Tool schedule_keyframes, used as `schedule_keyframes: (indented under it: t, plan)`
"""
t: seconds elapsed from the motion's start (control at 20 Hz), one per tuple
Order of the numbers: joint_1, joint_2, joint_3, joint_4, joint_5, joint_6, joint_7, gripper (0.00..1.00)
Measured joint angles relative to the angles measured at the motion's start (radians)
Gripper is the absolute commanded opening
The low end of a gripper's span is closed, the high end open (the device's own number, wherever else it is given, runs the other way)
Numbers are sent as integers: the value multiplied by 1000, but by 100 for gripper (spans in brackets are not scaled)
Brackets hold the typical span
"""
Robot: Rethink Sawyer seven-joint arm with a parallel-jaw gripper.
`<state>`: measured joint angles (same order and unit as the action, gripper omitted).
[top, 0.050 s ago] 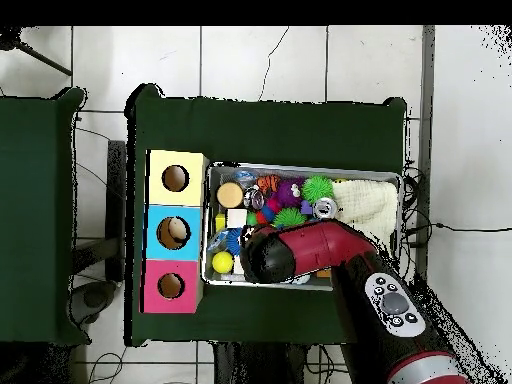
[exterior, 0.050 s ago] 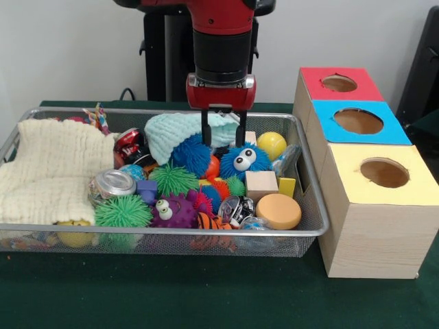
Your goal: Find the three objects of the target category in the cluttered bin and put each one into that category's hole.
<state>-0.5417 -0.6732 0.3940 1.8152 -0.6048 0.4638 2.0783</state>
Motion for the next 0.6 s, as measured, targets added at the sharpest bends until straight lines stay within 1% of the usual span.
schedule_keyframes:
  t: [0.15,0.35,0.6]
  plan:
    - [-3,0,10,-7,13,8,0,100]
    - [-4,4,20,-40,28,26,0,100]
    - [-4,17,19,-75,31,28,0,100]
